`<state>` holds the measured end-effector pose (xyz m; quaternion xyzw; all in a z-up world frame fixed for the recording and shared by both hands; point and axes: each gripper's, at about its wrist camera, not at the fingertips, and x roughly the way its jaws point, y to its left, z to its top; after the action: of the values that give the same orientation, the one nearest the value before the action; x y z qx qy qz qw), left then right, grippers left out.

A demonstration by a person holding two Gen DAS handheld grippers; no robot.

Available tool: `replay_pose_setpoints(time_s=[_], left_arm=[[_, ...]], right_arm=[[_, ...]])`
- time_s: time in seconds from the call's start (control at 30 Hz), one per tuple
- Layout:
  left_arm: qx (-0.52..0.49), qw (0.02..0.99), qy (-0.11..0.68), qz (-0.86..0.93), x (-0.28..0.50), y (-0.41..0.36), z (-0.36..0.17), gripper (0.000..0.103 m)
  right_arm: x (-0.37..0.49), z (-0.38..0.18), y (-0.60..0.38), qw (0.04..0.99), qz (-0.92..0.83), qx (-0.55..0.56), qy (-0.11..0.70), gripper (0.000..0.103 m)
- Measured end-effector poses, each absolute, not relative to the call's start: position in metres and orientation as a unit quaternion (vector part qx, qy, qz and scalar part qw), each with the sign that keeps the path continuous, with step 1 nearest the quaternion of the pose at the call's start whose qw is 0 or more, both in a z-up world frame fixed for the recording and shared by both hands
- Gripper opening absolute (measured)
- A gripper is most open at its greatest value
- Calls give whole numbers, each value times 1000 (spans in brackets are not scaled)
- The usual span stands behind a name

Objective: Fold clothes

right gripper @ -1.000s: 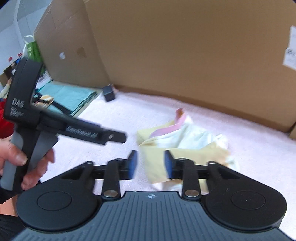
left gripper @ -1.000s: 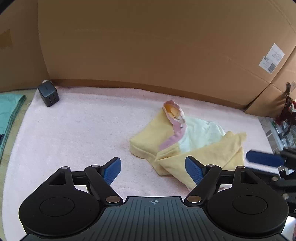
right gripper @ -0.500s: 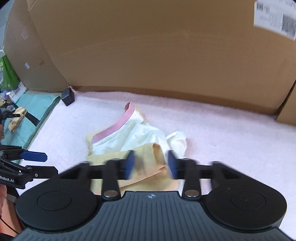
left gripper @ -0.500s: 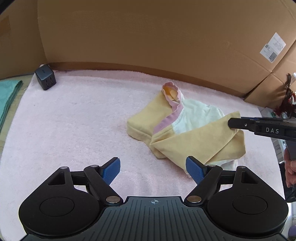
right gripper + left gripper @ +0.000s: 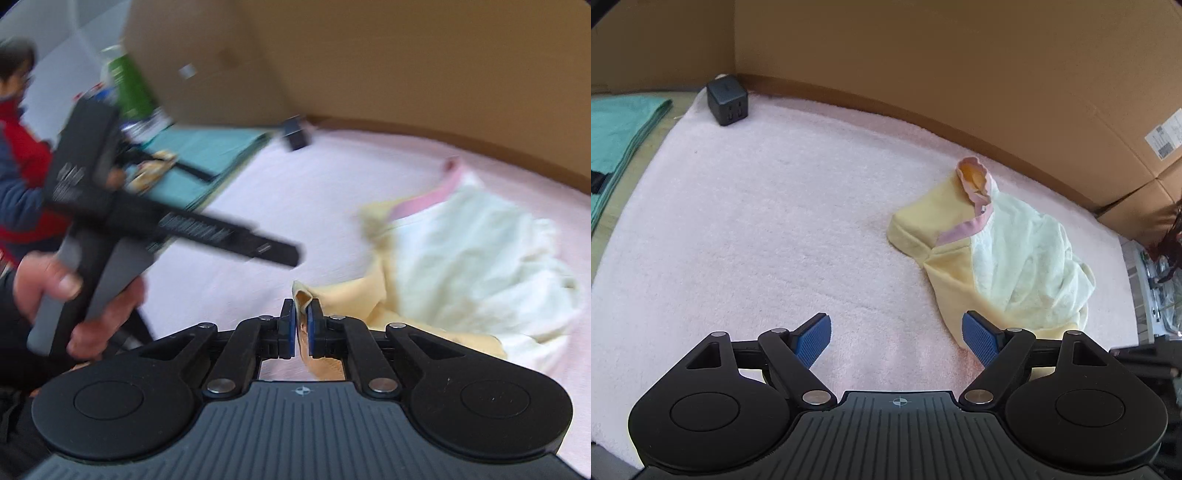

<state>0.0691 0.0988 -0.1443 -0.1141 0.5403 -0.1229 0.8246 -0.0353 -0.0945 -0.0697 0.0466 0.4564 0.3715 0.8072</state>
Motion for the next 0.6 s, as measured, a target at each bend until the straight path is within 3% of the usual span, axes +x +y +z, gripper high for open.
replay_pose_setpoints(time_s=[0.33,0.6], left_arm=[[-125,789,595,-89,60,134,-166,92],[-139,756,632,-95,60,110,-200,93]], right_arm=[[-62,-71,-27,749,489,2,447,10],[-67,-70,-79,770,440,-5,462,10]])
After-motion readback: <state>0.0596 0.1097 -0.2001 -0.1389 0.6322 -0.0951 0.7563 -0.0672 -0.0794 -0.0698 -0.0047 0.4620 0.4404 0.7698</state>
